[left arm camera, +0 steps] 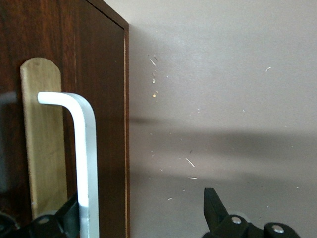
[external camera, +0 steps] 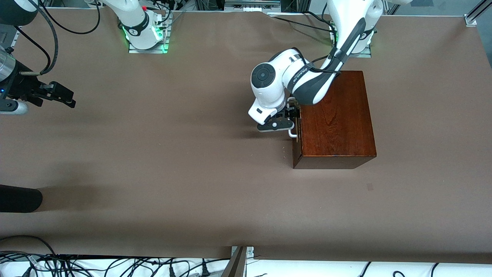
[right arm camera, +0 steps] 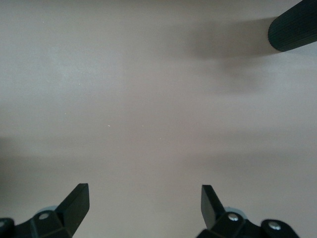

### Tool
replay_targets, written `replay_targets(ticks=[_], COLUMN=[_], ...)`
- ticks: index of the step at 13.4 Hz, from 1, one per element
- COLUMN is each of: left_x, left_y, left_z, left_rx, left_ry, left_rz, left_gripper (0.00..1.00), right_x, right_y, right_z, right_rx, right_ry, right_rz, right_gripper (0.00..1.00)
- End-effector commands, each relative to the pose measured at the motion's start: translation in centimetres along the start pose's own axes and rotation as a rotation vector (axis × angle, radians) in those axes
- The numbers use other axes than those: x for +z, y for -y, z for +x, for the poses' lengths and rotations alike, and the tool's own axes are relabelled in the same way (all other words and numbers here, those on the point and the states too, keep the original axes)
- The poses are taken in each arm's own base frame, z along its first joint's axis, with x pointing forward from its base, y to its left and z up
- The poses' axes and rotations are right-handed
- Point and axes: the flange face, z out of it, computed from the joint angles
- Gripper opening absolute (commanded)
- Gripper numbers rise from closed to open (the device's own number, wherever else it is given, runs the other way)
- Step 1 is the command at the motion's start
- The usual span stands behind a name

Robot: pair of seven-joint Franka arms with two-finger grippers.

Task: Open drawer, take yellow block, close drawer
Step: 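Pull the drawer handle outward with the left gripper to open it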

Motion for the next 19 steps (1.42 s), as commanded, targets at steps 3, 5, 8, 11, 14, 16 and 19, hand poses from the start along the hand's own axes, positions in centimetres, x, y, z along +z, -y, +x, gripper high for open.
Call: replay_targets(ticks=[3,5,8,11,14,16,19], left_x=[-1.4,-1.8,-1.9,-2.3,-2.8,-2.8,-3.4], left_y=[-3.4,-4.9,-7.0,-8.5,-10.1,-11.2,-12.3], left_z=[0.0,-0.6,-1.4,-1.9,-2.4,-3.0,-3.5], left_rx=[-0.029,-0.037,-0.049,-0.055,-0.06,-0.06,-0.054], left_ry=[-0.037,-0.046,-0.052,-0.06,-0.078,-0.082,-0.091], left_rz=[-0.036,-0.05,-0.062,-0.079,-0.09,-0.098,-0.113], left_gripper=[1.0,1.0,1.0,1.0,1.0,1.0,1.0], right_x=[-0.7,-0.7,-0.7,-0.7,-0.7,-0.6,-0.6], right_y=[-0.1,-0.2,-0.2,-0.2,-0.2,-0.2,-0.3], right_z=[-0.2,-0.2,-0.2,-0.2,-0.2,-0.2,-0.2], right_rx=[-0.012,-0.01,-0.01,-0.01,-0.01,-0.01,-0.009], right_ry=[0.001,0.001,0.001,0.001,0.001,0.003,0.004], right_rz=[-0.006,-0.006,-0.006,-0.006,-0.006,-0.007,-0.007], right_gripper=[1.0,1.0,1.0,1.0,1.0,1.0,1.0])
